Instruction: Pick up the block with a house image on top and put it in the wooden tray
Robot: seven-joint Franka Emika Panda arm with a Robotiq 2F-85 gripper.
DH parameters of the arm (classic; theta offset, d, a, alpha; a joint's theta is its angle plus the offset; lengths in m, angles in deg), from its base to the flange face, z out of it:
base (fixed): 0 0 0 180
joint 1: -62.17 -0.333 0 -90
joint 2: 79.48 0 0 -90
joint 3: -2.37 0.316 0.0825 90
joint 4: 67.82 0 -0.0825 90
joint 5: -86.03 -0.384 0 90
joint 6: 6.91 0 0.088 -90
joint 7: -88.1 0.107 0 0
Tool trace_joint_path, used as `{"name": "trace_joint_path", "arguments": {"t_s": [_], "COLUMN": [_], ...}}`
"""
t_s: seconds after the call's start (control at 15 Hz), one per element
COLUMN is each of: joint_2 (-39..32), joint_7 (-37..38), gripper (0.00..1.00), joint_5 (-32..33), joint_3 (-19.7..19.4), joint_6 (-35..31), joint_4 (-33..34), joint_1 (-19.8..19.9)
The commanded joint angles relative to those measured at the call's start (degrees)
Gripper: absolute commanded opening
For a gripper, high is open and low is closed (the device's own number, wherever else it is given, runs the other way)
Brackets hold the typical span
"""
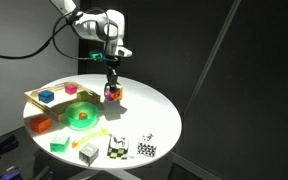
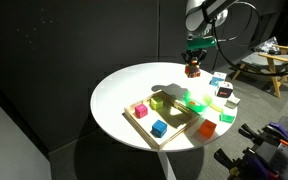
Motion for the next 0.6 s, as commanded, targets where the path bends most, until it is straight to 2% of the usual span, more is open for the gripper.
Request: {"name": "trace_joint_path", "arguments": {"t_s": [0.0, 0.2, 0.53], "joint_2": [5.1, 7.4, 9.6], "joint_7": [2.0, 3.4, 11.1], "gripper": [0.18, 0.18, 0.18], "joint_5": [-0.6, -1.0, 0.0], "joint_3": [1.9, 3.6, 5.1], "joint_6": [-0.2, 0.0, 0.3], "joint_4": [-4.6, -6.8, -9.5], "joint_1": [-0.3, -0.7, -2.1]}}
